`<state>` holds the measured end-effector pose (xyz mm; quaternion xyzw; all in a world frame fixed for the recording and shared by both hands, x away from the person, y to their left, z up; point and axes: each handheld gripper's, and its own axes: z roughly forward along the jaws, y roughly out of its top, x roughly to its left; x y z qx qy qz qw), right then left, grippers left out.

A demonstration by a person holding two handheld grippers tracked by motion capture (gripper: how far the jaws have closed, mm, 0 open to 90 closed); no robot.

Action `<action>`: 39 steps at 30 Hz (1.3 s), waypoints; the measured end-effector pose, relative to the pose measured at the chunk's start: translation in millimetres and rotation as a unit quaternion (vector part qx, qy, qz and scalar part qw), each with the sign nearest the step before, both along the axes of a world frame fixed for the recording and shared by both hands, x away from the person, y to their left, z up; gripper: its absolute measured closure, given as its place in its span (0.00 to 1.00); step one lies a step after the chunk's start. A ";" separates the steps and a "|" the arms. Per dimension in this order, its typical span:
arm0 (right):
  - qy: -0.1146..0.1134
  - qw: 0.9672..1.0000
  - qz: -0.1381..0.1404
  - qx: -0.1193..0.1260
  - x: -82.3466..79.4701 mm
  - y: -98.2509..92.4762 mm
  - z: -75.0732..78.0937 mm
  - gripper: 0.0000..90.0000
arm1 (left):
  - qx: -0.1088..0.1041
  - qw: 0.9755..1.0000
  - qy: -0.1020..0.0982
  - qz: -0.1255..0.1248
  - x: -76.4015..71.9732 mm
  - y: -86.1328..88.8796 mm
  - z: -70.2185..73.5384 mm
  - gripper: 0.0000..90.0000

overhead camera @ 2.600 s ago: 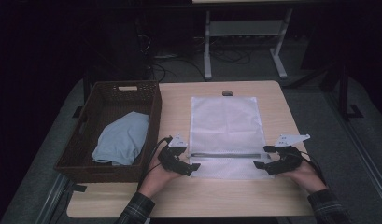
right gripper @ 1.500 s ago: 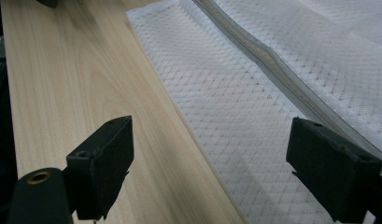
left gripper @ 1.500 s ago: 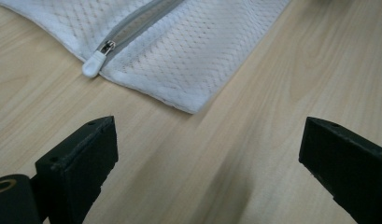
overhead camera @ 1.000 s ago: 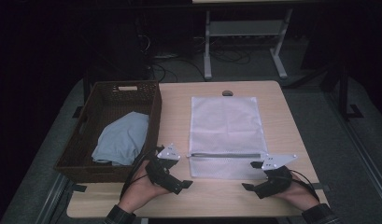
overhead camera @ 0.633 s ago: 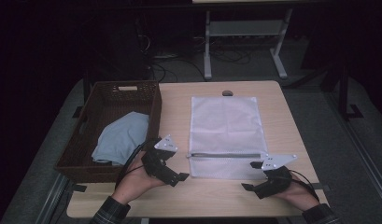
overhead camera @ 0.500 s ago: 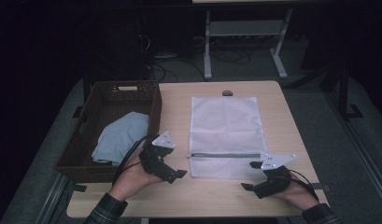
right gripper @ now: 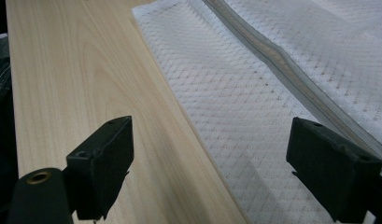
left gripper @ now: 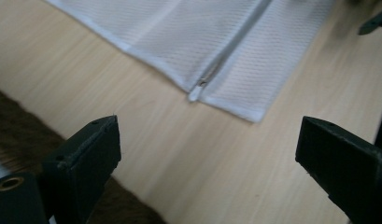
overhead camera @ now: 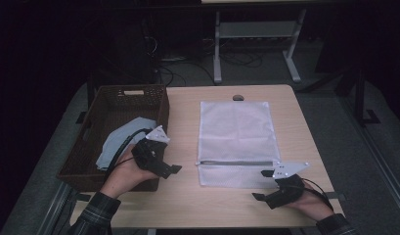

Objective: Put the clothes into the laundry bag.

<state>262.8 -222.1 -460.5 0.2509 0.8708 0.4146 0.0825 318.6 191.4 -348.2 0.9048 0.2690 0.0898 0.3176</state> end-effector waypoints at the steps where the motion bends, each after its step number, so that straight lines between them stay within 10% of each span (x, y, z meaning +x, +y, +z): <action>1: 0.000 1.000 0.002 -0.001 0.2 0.2 -0.2 0.16 | -0.002 1.000 -0.003 0.005 2.2 3.6 0.2 0.07; 23: 0.001 1.000 -0.004 0.003 -3.1 -0.7 -0.5 0.12 | 0.014 0.997 -0.022 0.077 40.7 68.7 18.5 0.07; 39: 0.001 1.000 0.001 0.001 -3.1 -0.1 -1.2 0.14 | 0.025 0.993 -0.017 0.115 70.1 100.1 2.2 0.07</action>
